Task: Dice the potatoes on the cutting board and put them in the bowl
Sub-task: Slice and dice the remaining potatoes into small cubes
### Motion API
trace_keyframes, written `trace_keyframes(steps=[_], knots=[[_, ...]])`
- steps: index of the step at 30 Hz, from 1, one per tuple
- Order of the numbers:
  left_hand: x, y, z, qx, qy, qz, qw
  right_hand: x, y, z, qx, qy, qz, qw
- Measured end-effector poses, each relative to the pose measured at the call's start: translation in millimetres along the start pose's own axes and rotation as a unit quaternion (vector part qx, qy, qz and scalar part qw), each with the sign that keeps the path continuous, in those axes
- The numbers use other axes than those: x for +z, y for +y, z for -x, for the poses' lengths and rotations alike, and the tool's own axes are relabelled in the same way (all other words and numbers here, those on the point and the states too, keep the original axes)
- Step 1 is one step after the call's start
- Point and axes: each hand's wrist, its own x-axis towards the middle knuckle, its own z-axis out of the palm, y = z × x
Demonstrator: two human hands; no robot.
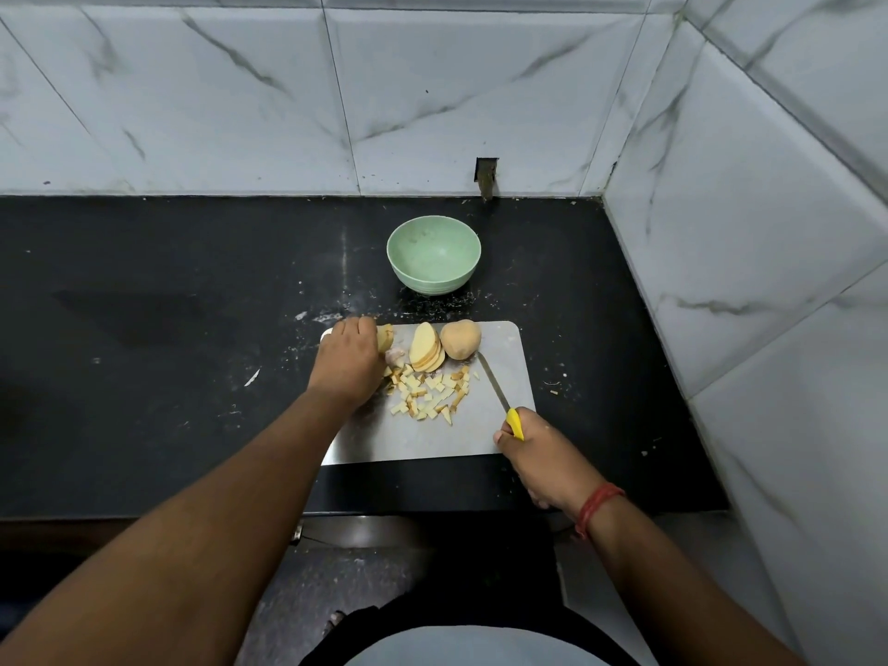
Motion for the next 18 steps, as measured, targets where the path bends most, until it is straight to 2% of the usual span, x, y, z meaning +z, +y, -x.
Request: trace_keyframes(steps=[12, 18], knots=[[-6.8, 5.1, 3.4, -0.005, 0.006, -0.026, 1.000, 9.6, 0.3, 10.6, -0.004, -0.009, 0.030, 0.999], [-10.1, 8.5, -3.5, -0.030, -0.002, -0.005, 1.000, 12.8, 3.2, 17.9, -0.007, -0.004, 0.014, 1.000]])
